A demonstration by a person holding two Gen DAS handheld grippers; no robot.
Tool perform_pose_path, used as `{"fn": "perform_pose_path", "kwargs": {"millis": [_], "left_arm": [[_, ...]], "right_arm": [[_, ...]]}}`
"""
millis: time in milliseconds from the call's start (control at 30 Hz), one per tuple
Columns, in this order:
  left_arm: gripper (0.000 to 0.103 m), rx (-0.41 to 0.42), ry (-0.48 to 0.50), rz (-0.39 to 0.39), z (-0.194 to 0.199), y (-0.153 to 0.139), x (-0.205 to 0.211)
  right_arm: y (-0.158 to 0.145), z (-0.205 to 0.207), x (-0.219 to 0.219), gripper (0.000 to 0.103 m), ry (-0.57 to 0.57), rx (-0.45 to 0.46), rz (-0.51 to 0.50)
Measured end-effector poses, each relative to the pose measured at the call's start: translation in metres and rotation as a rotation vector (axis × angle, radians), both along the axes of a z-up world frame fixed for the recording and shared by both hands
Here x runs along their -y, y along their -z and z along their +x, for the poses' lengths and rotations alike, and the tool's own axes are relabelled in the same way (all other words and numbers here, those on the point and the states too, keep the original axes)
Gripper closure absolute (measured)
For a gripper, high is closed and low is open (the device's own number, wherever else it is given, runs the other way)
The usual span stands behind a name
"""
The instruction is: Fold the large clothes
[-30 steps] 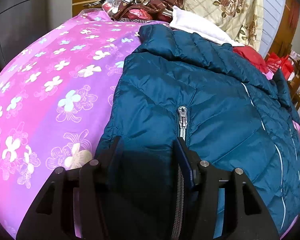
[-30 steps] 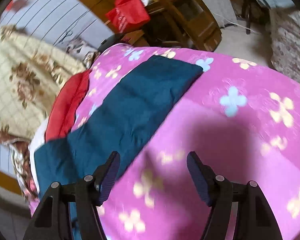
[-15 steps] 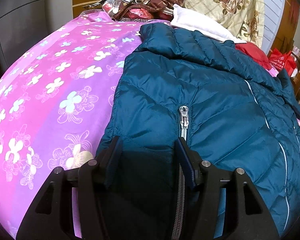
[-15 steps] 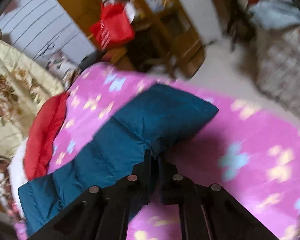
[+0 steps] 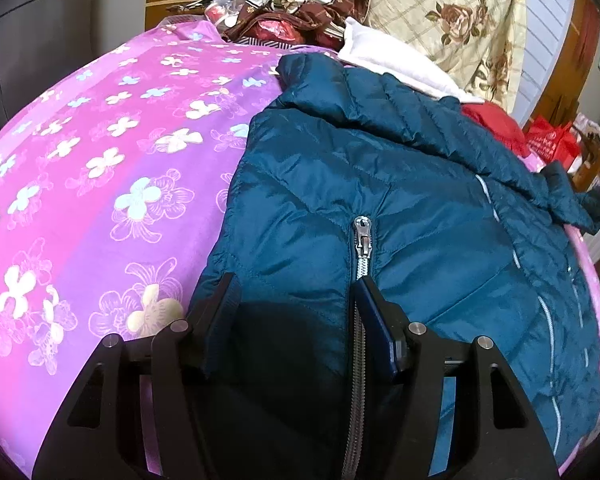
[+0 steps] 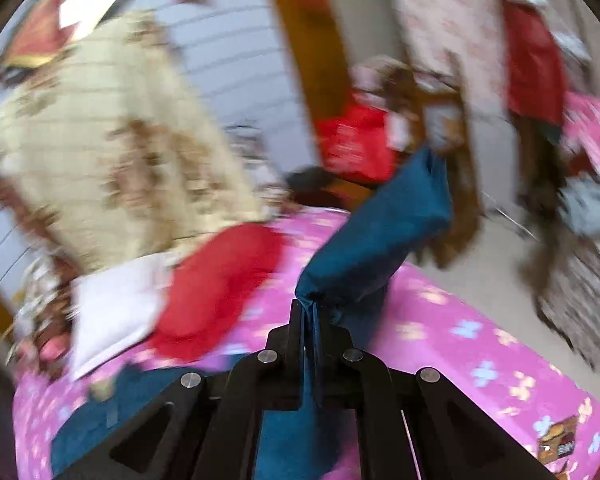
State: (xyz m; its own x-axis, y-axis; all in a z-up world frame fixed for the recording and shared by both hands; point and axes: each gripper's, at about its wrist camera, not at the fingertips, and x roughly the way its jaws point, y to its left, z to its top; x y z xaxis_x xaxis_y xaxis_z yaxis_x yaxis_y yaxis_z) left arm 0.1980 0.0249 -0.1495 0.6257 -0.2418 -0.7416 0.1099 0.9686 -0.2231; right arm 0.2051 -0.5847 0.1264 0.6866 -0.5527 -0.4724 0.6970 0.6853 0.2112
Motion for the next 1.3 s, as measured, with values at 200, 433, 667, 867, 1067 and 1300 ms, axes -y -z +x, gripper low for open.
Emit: {"fn": "perform_pose_path", "kwargs": {"millis": [200,433,667,867,1067,1300], "left_arm": [[0.043,0.049,-0.018,-0.036,-0.014,-0.013,-0.011],[0.043,0.174,-0.073,-0.077,-0.035,-0.048,-0.042],[0.043,0.171,-0.117,-0.063,-0.033,-0.046,-0.065],[0.043,0.147,-0.097,-0.107,-0.037,-0.046,-0.068],[0.043,0.138,-0.087,-0.123,-0.036,-0.045,-0.06],[0.043,0.111,-0.076,-0.067,-0.027,-0.036,-0.042]], "right_arm": [[-0.023,0.068,-0.167,0.1,-0.328,-0.03,-0.11],[0.04,0.13,-0.358,0.1,-0.711,-0.192,-0.179],[0.16,0.158,-0.443,0.1,-0.849,-0.392,-0.044],[0.188,0.113,-0.337,0.033,-0.652,-0.418,0.004],[0.179,0.075,-0.221,0.022,-0.434,-0.474,-0.151],[0.188,0.116,-0.169,0.022,-0.383,-0.461,-0.09]]}}
